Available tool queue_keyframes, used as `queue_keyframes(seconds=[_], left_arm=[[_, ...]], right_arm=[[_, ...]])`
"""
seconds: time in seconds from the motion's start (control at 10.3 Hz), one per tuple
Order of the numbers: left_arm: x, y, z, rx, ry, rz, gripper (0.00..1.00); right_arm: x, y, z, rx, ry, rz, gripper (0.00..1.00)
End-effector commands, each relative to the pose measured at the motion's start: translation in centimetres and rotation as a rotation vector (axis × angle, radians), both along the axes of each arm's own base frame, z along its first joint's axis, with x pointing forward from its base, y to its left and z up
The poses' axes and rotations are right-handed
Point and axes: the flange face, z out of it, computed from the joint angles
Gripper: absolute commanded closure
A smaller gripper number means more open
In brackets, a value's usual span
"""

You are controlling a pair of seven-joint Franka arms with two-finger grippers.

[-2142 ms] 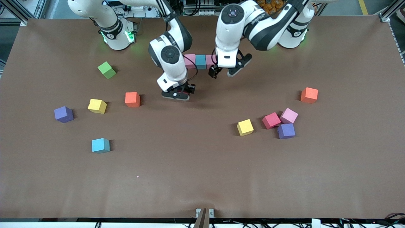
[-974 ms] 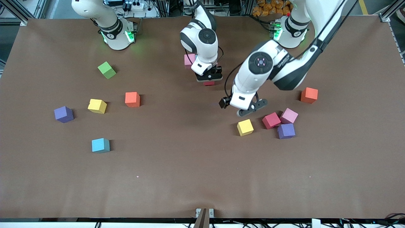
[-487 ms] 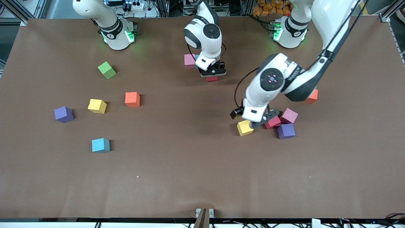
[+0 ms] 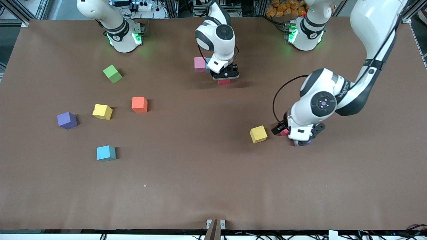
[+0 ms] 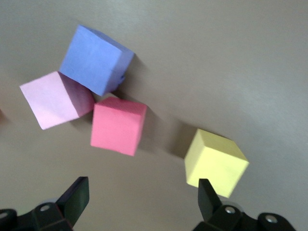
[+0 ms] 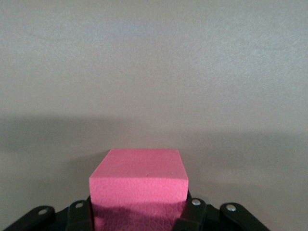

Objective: Form number 2 with 11 blocks

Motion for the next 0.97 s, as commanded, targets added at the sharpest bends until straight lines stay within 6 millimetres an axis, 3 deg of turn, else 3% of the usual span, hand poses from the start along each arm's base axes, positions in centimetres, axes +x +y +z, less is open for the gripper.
queue_keyframes(seconds=[0.0, 0.1, 0.39, 0.88], left_arm=[[-0.4, 0.0, -3.0, 0.006, 0.043, -0.063, 0.00], [-0.7, 0.3, -4.7, 0.025, 0.055, -0.087, 0.00], [-0.4, 2.3, -6.0, 0.036, 0.062, -0.112, 0.00], [-0.4, 1.7, -8.1, -0.001, 0.037, -0.122, 0.00]], right_arm=[[-1.1, 0.5, -0.5, -0.002, 0.004, -0.020, 0.70], [-1.3, 0.3, -0.7, -0.013, 0.009, -0.018, 0.70], [-1.3, 0.1, -0.9, -0.023, 0.013, -0.015, 0.70], [-1.8, 0.1, -0.9, -0.027, 0.014, -0.006, 0.67]])
